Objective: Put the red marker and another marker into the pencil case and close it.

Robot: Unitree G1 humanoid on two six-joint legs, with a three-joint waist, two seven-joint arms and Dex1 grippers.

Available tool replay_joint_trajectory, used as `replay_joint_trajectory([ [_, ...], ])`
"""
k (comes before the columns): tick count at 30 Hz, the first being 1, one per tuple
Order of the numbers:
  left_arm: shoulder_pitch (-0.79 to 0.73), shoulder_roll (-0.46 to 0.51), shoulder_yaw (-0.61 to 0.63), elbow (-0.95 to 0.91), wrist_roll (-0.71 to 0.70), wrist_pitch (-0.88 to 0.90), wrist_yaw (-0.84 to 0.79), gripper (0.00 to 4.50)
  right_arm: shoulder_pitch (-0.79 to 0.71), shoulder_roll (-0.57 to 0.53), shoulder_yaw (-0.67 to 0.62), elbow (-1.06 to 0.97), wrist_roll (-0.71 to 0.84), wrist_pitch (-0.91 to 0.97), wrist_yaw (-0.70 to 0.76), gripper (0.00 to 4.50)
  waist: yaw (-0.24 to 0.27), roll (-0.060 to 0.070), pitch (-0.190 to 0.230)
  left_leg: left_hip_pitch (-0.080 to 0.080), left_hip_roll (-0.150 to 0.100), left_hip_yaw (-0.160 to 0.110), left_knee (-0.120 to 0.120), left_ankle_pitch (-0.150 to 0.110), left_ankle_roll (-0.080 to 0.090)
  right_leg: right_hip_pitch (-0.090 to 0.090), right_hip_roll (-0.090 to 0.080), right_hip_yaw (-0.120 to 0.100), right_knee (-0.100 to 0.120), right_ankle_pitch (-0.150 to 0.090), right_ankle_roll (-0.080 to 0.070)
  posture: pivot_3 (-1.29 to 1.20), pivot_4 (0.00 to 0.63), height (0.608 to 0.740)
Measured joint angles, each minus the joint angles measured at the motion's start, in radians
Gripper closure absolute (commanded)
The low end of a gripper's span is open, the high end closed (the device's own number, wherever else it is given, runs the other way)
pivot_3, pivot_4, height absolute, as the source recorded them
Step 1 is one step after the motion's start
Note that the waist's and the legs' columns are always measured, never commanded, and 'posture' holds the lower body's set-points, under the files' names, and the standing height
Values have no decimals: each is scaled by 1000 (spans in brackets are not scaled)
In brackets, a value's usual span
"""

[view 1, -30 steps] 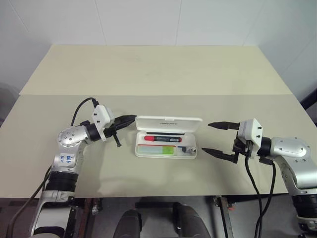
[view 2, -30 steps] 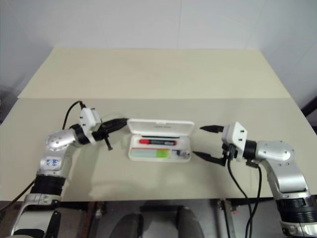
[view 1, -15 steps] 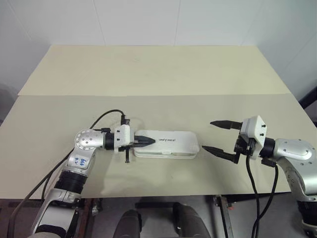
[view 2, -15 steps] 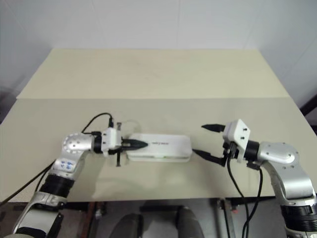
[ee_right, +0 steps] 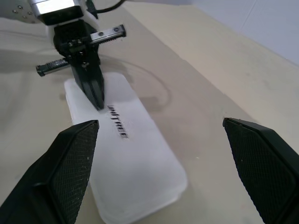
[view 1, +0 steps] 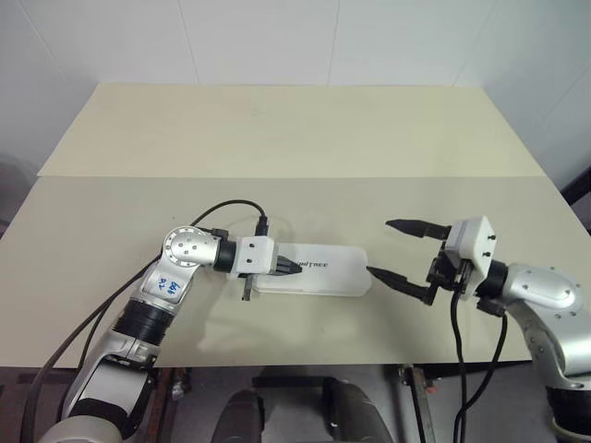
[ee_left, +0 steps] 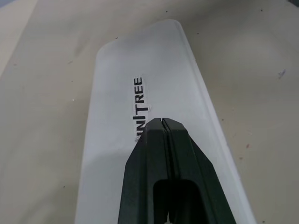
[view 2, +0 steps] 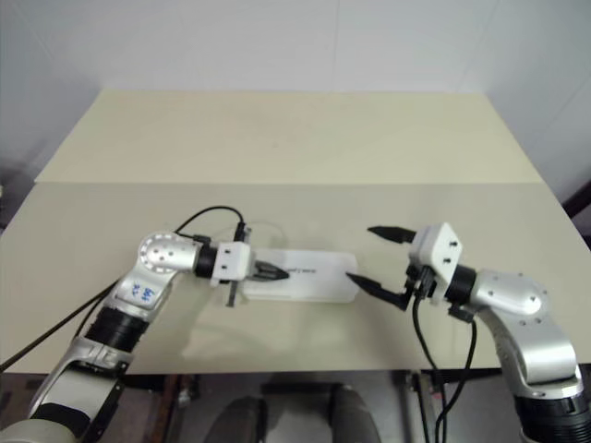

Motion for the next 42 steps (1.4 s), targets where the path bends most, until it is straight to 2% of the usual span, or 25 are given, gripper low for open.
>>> replay_joint_trajectory([
  [10, -5, -23, -15, -62, -14, 192, 11, 4459, 60, 59, 14, 86, -38, -162, 24, 0, -1, 0, 0, 3, 0, -2, 2, 0, 0, 6, 1, 0, -1, 0, -1, 0, 150, 740],
  [14, 8, -36, 42, -80, -80, 317, 47, 4459, 62, 68, 33, 126, -40, -204, 45, 0, -5, 0, 0, 3, 0, -2, 3, 0, 0, 6, 1, 0, -1, 0, 0, 0, 150, 740],
  [19, 48, 14, 148, -144, -131, 428, 103, 4459, 51, 74, 38, 181, -38, -225, 57, 0, -11, 0, 0, 4, 0, -4, 1, 0, 0, 6, 1, -1, 0, 0, 0, 0, 150, 740],
  [24, 195, 92, 324, -197, -227, 444, 117, 2946, -19, 75, 38, 240, -37, -203, 58, 0, -27, 0, 0, 4, 1, -4, 0, 0, 0, 6, 0, -1, -1, -1, -1, 0, 150, 740],
  [29, 306, 92, 464, -255, -337, 397, 115, 1136, -124, 60, 37, 248, -26, -130, 52, 0, -24, 0, 0, 3, 0, -5, 0, 0, 0, 6, -1, -2, -1, -1, -1, 0, 150, 740],
  [32, 372, 95, 516, -262, -356, 367, 122, 91, -177, 32, 34, 250, -21, -83, 52, 0, -23, 0, 0, 3, 0, -5, 0, 0, 0, 6, -1, -2, -2, -1, -1, 0, 150, 740],
  [42, 442, 91, 530, -433, -395, 390, 211, 38, -310, -38, 31, 306, 3, 3, 113, 0, -24, 0, 0, 3, 1, -5, -2, 0, 0, 6, -1, -3, -2, -1, -2, 0, 150, 740],
])
